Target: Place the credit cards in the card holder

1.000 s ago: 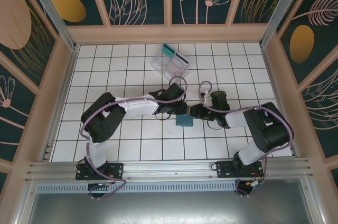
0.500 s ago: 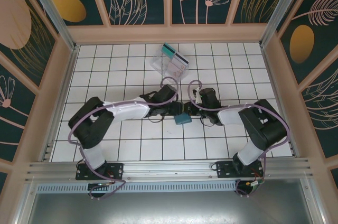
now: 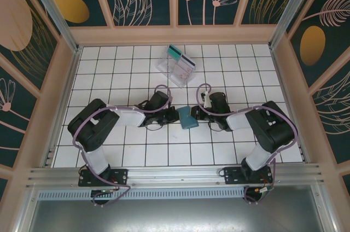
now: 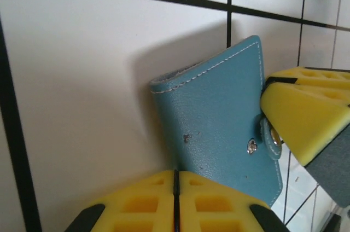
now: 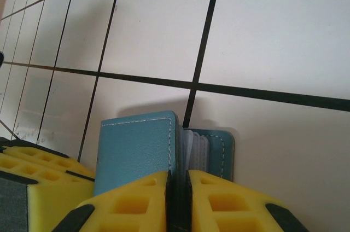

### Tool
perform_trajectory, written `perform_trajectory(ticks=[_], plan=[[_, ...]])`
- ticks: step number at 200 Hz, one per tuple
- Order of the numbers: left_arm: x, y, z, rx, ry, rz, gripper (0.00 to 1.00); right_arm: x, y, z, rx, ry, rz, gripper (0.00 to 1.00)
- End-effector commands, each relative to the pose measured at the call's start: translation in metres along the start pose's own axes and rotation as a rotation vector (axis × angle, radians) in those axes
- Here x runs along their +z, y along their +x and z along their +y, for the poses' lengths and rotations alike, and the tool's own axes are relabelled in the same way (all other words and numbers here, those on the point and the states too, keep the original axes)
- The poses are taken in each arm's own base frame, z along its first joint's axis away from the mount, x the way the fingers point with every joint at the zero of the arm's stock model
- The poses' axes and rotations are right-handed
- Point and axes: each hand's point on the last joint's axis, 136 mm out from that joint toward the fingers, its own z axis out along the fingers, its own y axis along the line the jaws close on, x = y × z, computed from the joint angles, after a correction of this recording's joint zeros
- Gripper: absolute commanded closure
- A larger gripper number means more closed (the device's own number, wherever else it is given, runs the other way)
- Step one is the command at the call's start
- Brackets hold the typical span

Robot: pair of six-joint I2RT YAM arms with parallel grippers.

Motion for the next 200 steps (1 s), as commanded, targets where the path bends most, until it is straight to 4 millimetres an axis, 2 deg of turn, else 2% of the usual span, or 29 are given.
perform_trajectory(ticks=[1, 21, 60, 102, 146, 172, 188, 190, 200], plan=[[0.007, 0.0, -0.009, -0.006, 0.059, 0.006, 0.9, -0.001, 0.059, -0.037, 0.091, 0.116, 0.182, 0.83], [0.01, 0.0, -0.014, -0.005, 0.082, 0.013, 0.9, 0.001, 0.061, -0.035, 0.098, 0.089, 0.186, 0.82], [0.009, -0.01, -0.031, 0.007, 0.116, 0.004, 0.88, 0.007, 0.067, -0.023, 0.151, -0.02, 0.199, 0.73], [0.006, -0.019, -0.033, 0.041, 0.07, -0.023, 0.86, 0.002, 0.063, -0.012, 0.21, -0.103, 0.171, 0.73], [0.004, -0.026, -0.034, 0.061, 0.042, -0.042, 0.85, -0.01, 0.045, -0.017, 0.169, -0.019, 0.119, 0.68], [0.007, -0.032, -0.045, 0.075, 0.06, -0.048, 0.85, -0.007, 0.052, -0.026, 0.172, 0.014, 0.141, 0.71], [0.011, -0.029, -0.041, 0.08, 0.043, -0.043, 0.84, -0.004, 0.059, -0.034, 0.189, 0.038, 0.154, 0.75], [0.01, -0.035, -0.051, 0.09, 0.061, -0.055, 0.84, -0.004, 0.061, -0.035, 0.191, 0.039, 0.156, 0.75], [0.013, -0.034, -0.051, 0.1, 0.047, -0.053, 0.84, -0.002, 0.065, -0.038, 0.199, 0.044, 0.165, 0.77]])
